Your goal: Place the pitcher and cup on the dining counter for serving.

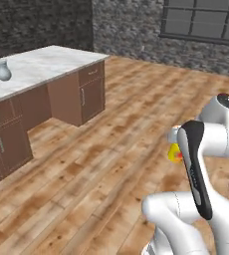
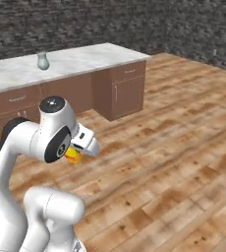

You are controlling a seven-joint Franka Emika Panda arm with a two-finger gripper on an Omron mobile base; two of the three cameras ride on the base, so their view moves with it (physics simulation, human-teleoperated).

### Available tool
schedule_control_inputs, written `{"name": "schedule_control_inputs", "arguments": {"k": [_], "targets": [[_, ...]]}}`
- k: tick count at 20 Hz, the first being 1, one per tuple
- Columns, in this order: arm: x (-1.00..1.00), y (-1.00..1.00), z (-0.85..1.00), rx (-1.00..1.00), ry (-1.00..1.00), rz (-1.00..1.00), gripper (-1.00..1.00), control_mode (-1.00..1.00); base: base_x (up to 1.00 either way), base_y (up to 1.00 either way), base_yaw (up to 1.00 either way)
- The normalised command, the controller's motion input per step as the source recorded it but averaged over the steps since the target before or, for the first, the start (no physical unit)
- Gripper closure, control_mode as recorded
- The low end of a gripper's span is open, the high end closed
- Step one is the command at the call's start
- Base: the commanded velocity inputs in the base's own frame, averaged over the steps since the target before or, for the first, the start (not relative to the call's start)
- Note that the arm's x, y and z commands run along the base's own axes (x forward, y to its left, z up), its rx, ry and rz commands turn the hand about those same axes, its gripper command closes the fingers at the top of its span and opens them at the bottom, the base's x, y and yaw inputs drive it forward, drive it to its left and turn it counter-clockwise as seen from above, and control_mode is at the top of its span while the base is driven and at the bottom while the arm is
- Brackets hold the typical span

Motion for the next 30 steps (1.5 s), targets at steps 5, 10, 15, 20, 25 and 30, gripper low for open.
{"name": "schedule_control_inputs", "arguments": {"k": [5, 10, 15, 20, 25, 30], "targets": [[0.00, 0.00, 0.00, 0.00, 0.00, 0.00, 1.00, 1.00, 0.93, 0.00, 0.68], [0.00, 0.00, 0.00, 0.00, 0.00, 0.00, 1.00, 1.00, 1.00, 0.00, 0.62], [0.00, 0.00, 0.00, 0.00, 0.00, 0.00, 1.00, 1.00, 1.00, 0.00, 0.64], [0.00, 0.00, 0.00, 0.00, 0.00, 0.00, 1.00, 1.00, 1.00, 0.00, 0.62], [0.00, 0.00, 0.00, 0.00, 0.00, 0.00, 1.00, 1.00, 1.00, -0.03, 0.38], [0.00, 0.00, 0.00, 0.00, 0.00, 0.00, 1.00, 1.00, 1.00, -0.30, 0.05]]}}
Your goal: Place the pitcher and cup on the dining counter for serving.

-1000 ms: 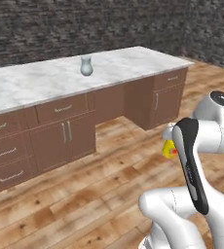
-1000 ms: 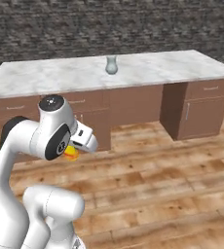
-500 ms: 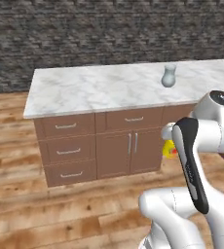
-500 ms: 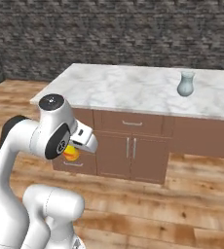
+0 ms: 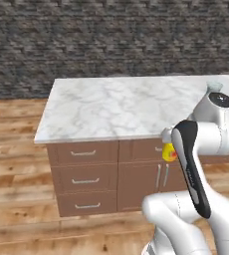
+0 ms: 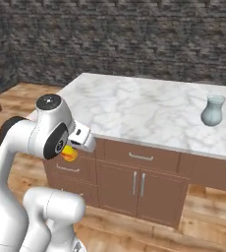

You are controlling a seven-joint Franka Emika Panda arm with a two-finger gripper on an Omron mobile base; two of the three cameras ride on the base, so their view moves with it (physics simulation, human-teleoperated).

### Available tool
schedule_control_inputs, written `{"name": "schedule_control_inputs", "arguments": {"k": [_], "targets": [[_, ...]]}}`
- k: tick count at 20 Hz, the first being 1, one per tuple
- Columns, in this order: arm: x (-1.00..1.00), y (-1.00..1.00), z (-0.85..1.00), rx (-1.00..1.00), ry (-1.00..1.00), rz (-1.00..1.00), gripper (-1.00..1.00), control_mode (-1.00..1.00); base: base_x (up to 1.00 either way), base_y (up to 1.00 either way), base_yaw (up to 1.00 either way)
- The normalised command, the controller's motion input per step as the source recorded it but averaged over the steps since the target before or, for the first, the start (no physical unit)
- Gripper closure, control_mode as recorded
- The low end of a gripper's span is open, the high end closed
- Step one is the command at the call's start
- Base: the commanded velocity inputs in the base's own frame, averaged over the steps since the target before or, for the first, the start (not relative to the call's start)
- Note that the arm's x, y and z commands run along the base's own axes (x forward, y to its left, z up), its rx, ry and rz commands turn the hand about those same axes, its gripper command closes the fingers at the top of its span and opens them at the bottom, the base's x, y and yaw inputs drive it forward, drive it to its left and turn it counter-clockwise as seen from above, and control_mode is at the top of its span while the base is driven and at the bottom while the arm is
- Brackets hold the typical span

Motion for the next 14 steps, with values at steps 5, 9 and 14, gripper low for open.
{"name": "schedule_control_inputs", "arguments": {"k": [5, 9, 14], "targets": [[0.00, 0.00, 0.00, 0.00, 0.00, 0.00, 1.00, 1.00, 0.99, -0.25, -0.10], [0.00, 0.00, 0.00, 0.00, 0.00, 0.00, 1.00, 1.00, 0.79, -0.32, -0.14], [0.00, 0.00, 0.00, 0.00, 0.00, 0.00, 1.00, 1.00, 0.58, -0.37, -0.13]]}}
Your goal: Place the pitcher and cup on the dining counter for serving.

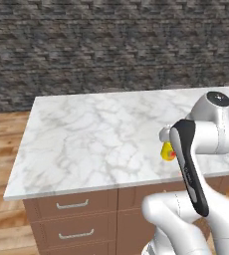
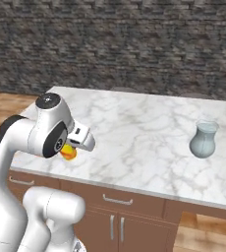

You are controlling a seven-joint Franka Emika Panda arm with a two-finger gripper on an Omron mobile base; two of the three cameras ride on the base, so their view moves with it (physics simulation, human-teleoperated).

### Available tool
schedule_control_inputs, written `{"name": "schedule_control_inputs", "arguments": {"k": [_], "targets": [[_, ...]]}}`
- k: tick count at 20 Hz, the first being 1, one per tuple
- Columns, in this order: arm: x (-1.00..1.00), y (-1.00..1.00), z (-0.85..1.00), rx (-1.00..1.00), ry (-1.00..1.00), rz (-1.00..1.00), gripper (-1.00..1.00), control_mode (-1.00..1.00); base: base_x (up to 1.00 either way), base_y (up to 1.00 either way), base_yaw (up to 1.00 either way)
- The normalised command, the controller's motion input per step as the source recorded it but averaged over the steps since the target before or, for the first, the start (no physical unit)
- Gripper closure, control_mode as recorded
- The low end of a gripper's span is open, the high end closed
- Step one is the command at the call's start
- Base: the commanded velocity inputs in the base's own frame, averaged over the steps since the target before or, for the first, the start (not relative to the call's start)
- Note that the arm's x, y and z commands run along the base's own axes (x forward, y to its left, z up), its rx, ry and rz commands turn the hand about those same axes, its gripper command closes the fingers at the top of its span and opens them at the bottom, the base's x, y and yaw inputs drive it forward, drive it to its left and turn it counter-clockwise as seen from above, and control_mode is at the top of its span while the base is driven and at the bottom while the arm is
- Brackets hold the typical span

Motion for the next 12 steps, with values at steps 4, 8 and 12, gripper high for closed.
{"name": "schedule_control_inputs", "arguments": {"k": [4, 8, 12], "targets": [[0.61, -0.22, -0.14, 0.00, 0.06, -0.09, 1.00, -1.00, 0.17, -0.08, -0.03], [0.99, -0.33, -0.29, 0.00, 0.18, -0.15, 1.00, -1.00, 0.00, 0.00, 0.00], [1.00, -0.36, -0.18, 0.03, 0.13, -0.18, 1.00, -1.00, 0.00, 0.00, 0.00]]}}
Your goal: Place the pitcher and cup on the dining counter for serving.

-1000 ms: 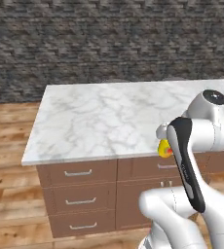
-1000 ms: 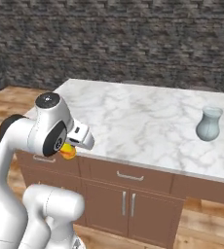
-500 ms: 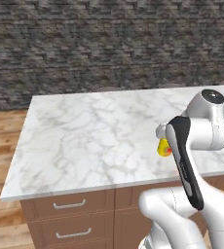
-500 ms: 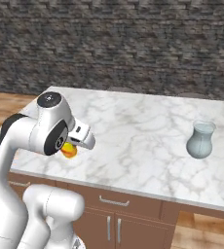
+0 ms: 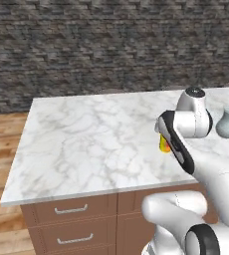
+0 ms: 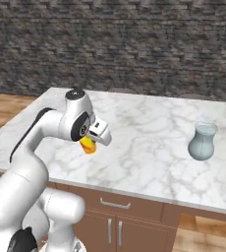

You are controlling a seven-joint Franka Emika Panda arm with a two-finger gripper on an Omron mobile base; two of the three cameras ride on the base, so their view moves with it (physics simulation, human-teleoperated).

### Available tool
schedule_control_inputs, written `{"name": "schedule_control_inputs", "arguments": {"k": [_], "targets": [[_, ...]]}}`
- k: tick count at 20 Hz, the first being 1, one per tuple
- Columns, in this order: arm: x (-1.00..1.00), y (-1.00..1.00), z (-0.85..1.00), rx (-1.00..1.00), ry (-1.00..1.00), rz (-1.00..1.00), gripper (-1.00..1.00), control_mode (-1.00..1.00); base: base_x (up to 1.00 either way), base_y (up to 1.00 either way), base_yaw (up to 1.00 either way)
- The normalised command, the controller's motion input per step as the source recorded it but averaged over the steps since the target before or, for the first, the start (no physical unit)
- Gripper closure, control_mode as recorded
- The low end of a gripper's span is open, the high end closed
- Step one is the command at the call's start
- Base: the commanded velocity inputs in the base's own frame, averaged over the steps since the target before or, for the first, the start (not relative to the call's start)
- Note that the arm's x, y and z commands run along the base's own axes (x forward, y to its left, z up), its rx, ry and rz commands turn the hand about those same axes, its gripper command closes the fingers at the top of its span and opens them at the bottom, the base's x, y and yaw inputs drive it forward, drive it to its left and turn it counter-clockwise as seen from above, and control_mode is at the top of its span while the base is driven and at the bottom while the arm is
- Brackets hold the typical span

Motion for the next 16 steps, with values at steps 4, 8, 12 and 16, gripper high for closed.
{"name": "schedule_control_inputs", "arguments": {"k": [4, 8, 12, 16], "targets": [[1.00, -0.40, -0.19, 0.03, 0.11, -0.17, 1.00, -1.00, 0.00, 0.00, 0.00], [1.00, -0.31, -0.24, 0.01, 0.11, -0.17, 1.00, -1.00, 0.00, 0.00, 0.00], [0.94, -0.37, -0.38, 0.11, 0.08, -0.15, 1.00, -1.00, 0.00, 0.00, 0.00], [0.59, -0.32, -0.44, 0.12, 0.01, -0.09, 1.00, -1.00, 0.00, 0.00, 0.00]]}}
